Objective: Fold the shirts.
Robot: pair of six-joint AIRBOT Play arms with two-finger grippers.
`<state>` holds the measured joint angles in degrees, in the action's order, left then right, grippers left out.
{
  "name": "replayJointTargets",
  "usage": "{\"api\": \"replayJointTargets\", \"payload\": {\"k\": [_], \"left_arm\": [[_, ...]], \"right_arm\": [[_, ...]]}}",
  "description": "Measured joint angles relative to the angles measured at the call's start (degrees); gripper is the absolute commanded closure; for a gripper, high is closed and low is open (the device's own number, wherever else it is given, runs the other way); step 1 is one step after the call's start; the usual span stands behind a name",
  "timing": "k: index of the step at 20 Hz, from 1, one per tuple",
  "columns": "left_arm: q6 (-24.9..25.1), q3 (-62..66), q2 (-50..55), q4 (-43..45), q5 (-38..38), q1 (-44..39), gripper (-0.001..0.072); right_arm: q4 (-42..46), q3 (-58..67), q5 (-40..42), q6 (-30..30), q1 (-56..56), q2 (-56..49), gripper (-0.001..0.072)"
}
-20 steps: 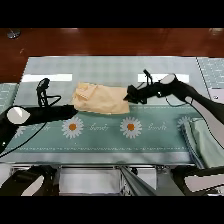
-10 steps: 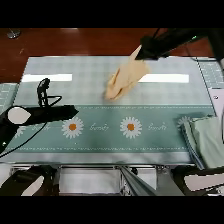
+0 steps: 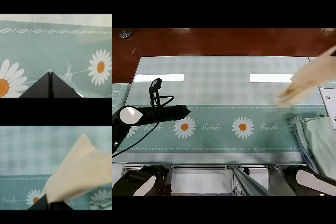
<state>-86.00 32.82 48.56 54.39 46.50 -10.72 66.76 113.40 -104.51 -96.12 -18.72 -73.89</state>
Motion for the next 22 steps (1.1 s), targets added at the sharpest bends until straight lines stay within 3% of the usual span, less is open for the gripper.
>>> {"api": "replayJointTargets", "payload": {"k": [6, 10, 11, 12, 13, 16, 18, 19, 20, 21, 22], "left_arm": [[0.0, 0.0, 0.0, 0.0, 0.0, 0.0, 0.0684], [0.0, 0.0, 0.0, 0.0, 0.0, 0.0, 0.0684], [0.0, 0.0, 0.0, 0.0, -0.1, 0.0, 0.0684], [0.0, 0.0, 0.0, 0.0, -0.1, 0.0, 0.0684], [0.0, 0.0, 0.0, 0.0, -0.2, 0.0, 0.0684], [2.2, 0.0, 0.0, 0.0, -0.4, 0.1, 0.0684], [4.0, 0.9, 0.2, 0.0, -0.8, 0.7, 0.0684], [4.6, 2.0, 0.3, 0.0, -1.0, 1.5, 0.0684], [5.0, 3.7, 0.6, 0.0, -1.2, 2.4, 0.0684], [5.4, 6.3, 1.1, 0.0, -1.1, 3.4, 0.0685], [5.7, 9.6, 1.9, 0.0, -1.0, 4.2, 0.0685]], "right_arm": [[11.9, -18.5, -1.4, 0.5, -15.8, 18.9, 0.0683], [28.4, -35.1, -1.6, 0.4, -23.9, 31.5, 0.0663], [32.0, -39.2, -1.6, 0.0, -25.5, 34.0, 0.0415], [34.8, -42.7, -1.6, -0.7, -26.7, 35.8, 0.0092], [37.0, -45.8, -1.6, -1.2, -27.6, 37.1, 0.0081], [39.3, -50.2, -1.3, -1.8, -29.0, 36.9, 0.0082], [37.9, -48.8, 0.1, -1.3, -29.4, 34.2, 0.015], [35.8, -46.7, 0.8, -0.8, -29.6, 32.2, 0.0326], [33.1, -44.2, 1.7, -0.4, -29.6, 30.0, 0.0553], [28.4, -40.9, 2.9, 0.0, -29.6, 27.6, 0.0685], [22.5, -37.9, 4.0, 0.3, -29.0, 25.2, 0.0685]]}}
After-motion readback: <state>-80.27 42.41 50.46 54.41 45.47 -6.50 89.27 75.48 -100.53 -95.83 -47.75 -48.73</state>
